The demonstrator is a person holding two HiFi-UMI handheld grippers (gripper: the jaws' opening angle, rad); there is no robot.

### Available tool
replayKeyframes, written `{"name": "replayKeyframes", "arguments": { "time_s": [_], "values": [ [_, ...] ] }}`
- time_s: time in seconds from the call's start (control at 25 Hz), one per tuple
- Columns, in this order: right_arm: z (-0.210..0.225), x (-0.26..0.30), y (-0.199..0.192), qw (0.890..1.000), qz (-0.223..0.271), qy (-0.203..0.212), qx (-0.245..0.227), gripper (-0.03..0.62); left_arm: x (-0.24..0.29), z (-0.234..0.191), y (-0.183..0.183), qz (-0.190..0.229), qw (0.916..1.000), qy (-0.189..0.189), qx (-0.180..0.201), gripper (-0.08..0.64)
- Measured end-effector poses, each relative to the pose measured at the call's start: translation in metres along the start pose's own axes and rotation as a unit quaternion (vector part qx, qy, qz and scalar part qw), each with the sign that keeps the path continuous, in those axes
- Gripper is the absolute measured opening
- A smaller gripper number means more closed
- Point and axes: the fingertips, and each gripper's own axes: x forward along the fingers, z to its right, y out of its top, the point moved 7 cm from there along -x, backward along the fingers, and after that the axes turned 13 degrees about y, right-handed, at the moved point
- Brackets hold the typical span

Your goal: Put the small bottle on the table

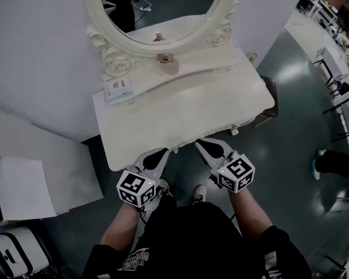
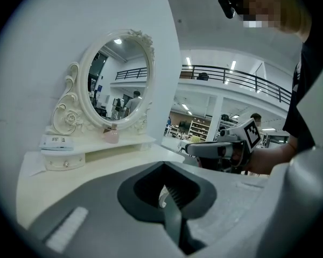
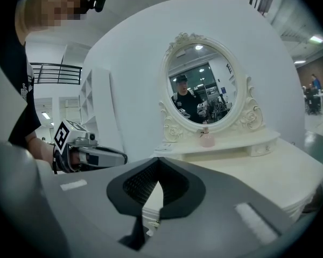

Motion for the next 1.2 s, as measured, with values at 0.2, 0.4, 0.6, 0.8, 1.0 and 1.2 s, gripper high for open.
{"name": "replayKeyframes", "arguments": {
  "time_s": [0.2,0.4,0.6,0.8,1.0,1.2],
  "values": [
    [-0.003,-0.029,-0.005,1.000,0.003,0.011,-0.005,0.023,-0.005,0.032,-0.005,0.007,0.9999,0.013,0.001,0.000],
    [-0.010,-0.056,-0.011,1.000,0.003,0.024,-0.011,0.023,-0.013,0.063,-0.012,0.016,0.9995,0.027,-0.002,0.000],
    [-0.017,-0.074,-0.014,0.999,0.004,0.044,-0.022,0.023,-0.021,0.089,-0.020,0.025,0.9988,0.042,-0.004,0.000],
    [-0.021,-0.084,-0.016,0.998,0.008,0.063,-0.024,0.023,-0.030,0.107,-0.023,0.031,0.9977,0.059,-0.005,0.000],
    [-0.024,-0.087,-0.020,0.997,0.012,0.077,-0.024,0.023,-0.037,0.115,-0.028,0.032,0.9969,0.072,-0.002,0.000],
    [-0.026,-0.090,-0.024,0.996,0.014,0.083,-0.021,0.023,-0.039,0.121,-0.029,0.030,0.9966,0.076,0.001,0.000]
  ]
}}
